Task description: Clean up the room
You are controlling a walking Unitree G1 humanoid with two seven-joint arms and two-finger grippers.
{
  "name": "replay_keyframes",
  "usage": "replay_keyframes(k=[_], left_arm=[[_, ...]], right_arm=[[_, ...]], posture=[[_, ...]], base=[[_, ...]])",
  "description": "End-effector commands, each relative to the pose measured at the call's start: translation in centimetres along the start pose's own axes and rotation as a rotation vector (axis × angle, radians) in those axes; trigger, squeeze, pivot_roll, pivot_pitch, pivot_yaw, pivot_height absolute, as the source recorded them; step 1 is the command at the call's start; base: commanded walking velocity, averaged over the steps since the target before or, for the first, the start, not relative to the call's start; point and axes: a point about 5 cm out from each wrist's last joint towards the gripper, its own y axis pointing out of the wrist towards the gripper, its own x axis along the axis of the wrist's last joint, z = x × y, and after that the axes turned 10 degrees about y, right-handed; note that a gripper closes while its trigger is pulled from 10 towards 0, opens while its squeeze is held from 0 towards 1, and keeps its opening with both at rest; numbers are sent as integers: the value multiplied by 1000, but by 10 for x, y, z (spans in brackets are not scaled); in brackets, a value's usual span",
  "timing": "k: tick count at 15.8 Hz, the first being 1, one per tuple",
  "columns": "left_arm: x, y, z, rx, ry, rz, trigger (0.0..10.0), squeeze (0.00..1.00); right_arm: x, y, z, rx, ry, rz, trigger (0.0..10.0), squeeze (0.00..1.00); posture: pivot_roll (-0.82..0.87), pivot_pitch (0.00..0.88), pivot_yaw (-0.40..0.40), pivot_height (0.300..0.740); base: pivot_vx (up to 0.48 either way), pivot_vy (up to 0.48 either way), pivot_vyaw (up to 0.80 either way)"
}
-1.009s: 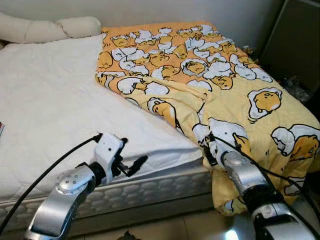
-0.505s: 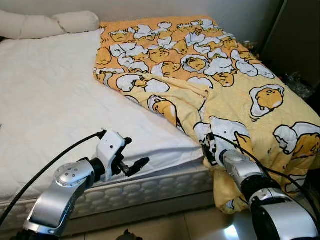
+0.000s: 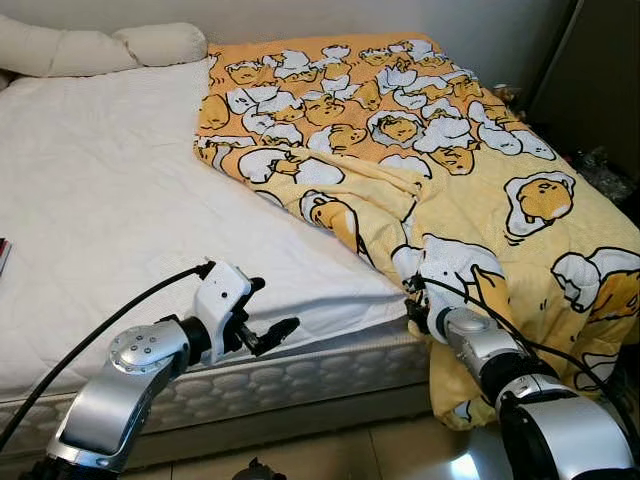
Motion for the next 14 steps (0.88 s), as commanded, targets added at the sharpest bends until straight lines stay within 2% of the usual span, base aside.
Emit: replay_keyframes(k=[1,11,14], left_arm=[[1,0,3,-7,19,10,10000,0],[2,3,5,-19,28,7,10000,0],[1,3,5,-15,29,9,10000,0]], right_arm=[[8,0,-2,-1,0,-23,0,0],[7,-1,-7,-7,44,-28,0,0],[9,-2,-6,62,38,-63,0,0]], posture=[[41,0,29,740],[38,0,29,740],[32,0,25,740]], base=[[0,0,0],[0,0,0],[0,0,0]])
